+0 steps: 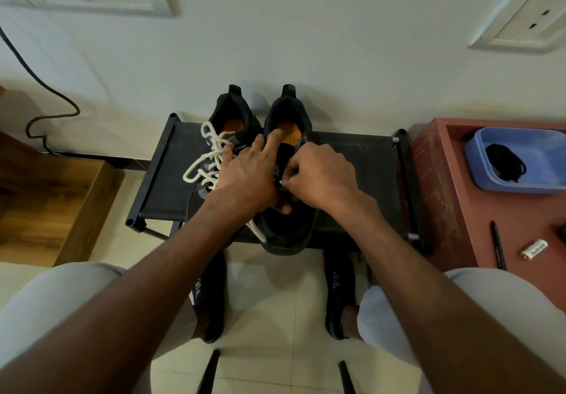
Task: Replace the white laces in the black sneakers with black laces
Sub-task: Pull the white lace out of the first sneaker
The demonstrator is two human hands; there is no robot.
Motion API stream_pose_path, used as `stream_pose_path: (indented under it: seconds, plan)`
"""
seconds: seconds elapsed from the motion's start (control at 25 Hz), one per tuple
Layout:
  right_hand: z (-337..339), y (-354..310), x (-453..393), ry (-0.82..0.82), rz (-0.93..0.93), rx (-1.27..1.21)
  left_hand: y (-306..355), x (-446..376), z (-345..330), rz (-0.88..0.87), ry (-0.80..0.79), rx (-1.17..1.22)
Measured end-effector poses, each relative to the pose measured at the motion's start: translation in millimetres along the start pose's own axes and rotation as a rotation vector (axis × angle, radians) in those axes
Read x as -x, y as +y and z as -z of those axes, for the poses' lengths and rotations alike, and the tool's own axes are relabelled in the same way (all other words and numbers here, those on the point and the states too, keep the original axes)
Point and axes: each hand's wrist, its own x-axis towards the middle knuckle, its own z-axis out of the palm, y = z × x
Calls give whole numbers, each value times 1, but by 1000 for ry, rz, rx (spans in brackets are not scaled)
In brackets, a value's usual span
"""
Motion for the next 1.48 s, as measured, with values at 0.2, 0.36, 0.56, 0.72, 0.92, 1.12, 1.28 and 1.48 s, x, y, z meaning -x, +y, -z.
stream_pose_path:
  seconds: [0.2,0.36,0.56,0.72,0.92,1.12,1.28,1.48]
  plan:
    - [16,10,3,126,-3,-7,0,1,0,16,8,-9]
    - [-8,-6,1,8,113,108,-1,0,-3,10,21,8]
    - [-3,0,0,88,-26,-8,2,-1,-2,40,8,36]
    - [10,13,-5,187,-27,-123,3,1,0,45,-4,30]
    - [-16,0,-4,51,138,99,0,-1,-2,40,-7,41]
    - [8,10,-6,302,-154,-239,4,3,-1,63,-2,43]
    - [32,28,-12,398,-107,-288,1,3,2,69,-6,43]
    - [-14,6,-9,19,128,71,3,4,3,60,7,43]
